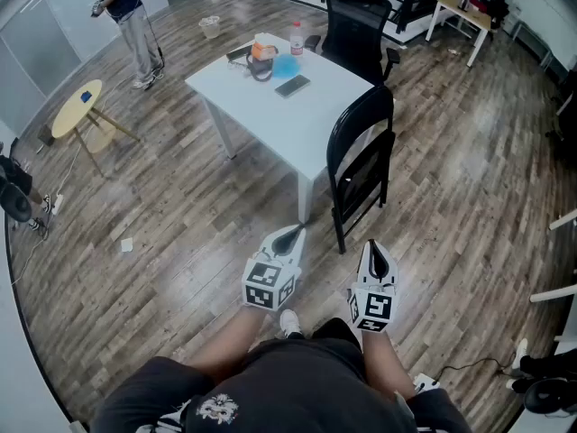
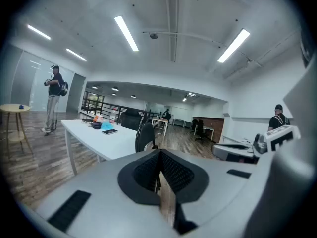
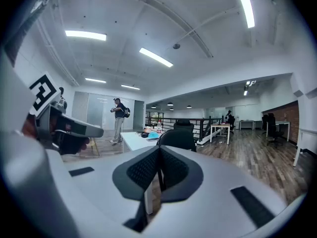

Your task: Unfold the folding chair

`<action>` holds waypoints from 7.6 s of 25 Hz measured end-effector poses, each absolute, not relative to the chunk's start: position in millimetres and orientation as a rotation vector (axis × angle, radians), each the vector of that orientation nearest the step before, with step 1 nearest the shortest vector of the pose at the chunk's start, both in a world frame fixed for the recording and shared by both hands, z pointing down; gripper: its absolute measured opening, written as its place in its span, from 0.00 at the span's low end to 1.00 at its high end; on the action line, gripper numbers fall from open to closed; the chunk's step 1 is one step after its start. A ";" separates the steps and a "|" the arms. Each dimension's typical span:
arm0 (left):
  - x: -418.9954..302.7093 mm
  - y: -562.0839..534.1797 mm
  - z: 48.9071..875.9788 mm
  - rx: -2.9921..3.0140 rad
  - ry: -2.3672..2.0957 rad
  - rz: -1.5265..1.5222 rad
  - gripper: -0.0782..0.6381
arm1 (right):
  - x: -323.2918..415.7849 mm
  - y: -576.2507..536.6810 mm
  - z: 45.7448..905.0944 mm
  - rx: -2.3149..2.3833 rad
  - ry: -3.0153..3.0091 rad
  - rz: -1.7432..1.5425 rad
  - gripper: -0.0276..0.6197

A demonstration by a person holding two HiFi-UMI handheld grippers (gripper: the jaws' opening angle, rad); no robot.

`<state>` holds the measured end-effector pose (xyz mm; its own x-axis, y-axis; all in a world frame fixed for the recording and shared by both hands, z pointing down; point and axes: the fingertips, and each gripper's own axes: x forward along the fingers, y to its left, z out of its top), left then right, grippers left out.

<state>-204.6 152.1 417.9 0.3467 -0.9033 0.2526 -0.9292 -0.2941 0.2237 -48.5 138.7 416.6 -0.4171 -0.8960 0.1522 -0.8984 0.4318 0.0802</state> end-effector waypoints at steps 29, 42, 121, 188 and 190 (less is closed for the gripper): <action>-232.5 -135.8 437.3 2.246 -1.676 0.367 0.11 | -84.1 -125.2 453.6 1.552 -2.527 0.170 0.07; -236.9 -241.4 432.9 2.342 -1.583 0.356 0.12 | -104.9 -215.9 467.9 1.640 -2.420 0.230 0.07; -38.3 -299.2 662.6 2.077 -0.907 1.169 0.39 | 331.2 -176.2 897.9 1.695 -1.910 1.650 0.59; 53.0 72.9 476.6 2.593 -1.076 0.280 0.12 | 234.0 151.5 494.6 2.118 -2.018 0.281 0.06; 45.4 97.6 466.6 2.613 -1.069 0.272 0.12 | 216.0 174.1 476.6 2.116 -2.025 0.241 0.07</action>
